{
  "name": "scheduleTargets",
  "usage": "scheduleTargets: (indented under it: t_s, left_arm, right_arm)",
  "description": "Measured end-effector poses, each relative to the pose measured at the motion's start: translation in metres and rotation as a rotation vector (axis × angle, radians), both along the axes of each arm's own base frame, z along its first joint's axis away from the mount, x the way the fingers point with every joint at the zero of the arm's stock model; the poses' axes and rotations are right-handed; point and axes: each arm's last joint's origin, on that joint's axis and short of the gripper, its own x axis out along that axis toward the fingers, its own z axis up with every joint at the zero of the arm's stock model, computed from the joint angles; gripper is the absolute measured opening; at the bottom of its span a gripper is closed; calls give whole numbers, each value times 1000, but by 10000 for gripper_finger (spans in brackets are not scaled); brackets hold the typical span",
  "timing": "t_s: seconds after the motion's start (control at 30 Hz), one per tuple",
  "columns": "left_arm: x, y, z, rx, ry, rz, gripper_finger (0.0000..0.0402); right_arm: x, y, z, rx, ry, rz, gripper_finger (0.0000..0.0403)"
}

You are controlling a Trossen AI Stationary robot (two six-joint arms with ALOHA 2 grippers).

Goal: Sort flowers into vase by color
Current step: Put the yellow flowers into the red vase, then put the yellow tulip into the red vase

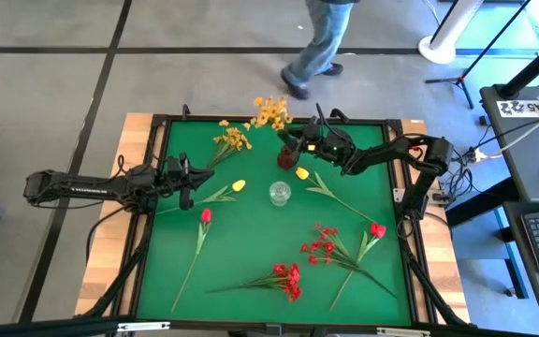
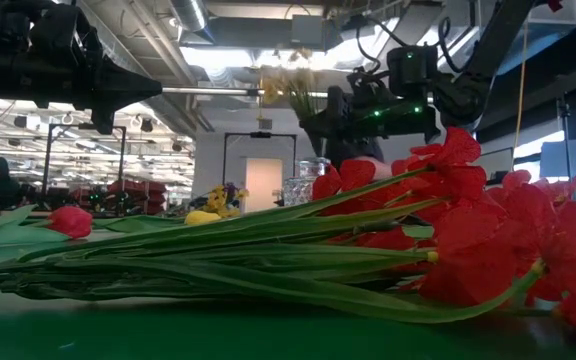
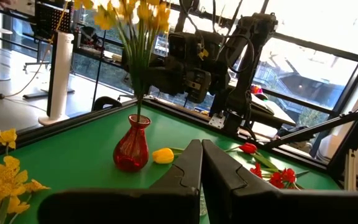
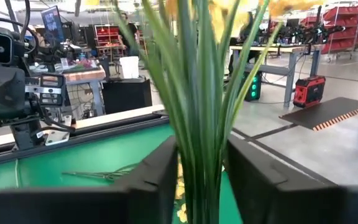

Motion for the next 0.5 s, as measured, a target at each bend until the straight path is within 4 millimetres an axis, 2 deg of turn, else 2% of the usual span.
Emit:
scheduleTargets:
  t_s: [0.23, 0.5]
  left_arm:
    - [0, 0, 0, 0, 0, 0, 0]
    - [0, 0, 0, 0, 0, 0, 0]
  right_arm:
    - [-3, 1, 1, 32, 75, -1, 230]
    - [-22, 10, 28, 50, 219, 3, 271]
